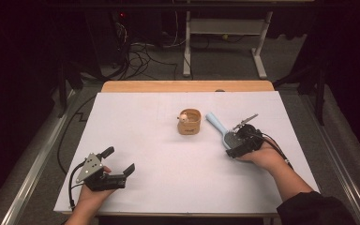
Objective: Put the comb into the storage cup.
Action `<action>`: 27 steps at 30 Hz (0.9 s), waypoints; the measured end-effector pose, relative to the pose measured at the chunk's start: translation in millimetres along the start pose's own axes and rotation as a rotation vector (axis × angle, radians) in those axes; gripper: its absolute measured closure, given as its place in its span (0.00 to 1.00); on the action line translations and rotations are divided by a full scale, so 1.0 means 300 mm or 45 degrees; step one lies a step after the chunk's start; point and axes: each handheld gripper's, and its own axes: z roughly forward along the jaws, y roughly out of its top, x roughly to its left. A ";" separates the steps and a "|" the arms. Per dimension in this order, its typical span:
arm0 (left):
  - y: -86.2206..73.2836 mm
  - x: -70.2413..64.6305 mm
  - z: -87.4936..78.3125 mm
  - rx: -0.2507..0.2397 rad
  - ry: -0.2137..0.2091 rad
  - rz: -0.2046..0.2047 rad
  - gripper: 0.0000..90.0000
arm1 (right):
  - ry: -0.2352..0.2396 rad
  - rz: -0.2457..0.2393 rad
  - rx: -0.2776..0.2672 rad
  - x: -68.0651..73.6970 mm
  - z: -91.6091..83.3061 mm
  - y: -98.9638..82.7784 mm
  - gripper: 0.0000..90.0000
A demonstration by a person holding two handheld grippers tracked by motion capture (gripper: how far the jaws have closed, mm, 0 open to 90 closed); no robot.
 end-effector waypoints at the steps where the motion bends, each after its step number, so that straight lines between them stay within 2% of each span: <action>1: 0.000 0.000 0.000 -0.002 0.001 -0.002 0.00 | 0.003 -0.004 -0.005 0.000 0.001 0.001 0.09; 8: 0.001 0.000 0.000 -0.003 0.000 -0.002 0.00 | 0.010 -0.005 -0.018 -0.002 0.001 0.011 0.17; 13: 0.000 0.001 -0.001 -0.003 -0.001 -0.002 0.00 | 0.017 -0.011 -0.019 -0.006 0.001 0.011 0.19; 27: -0.001 0.001 0.000 -0.004 -0.003 -0.005 0.00 | 0.001 0.003 0.059 -0.001 0.002 0.035 0.19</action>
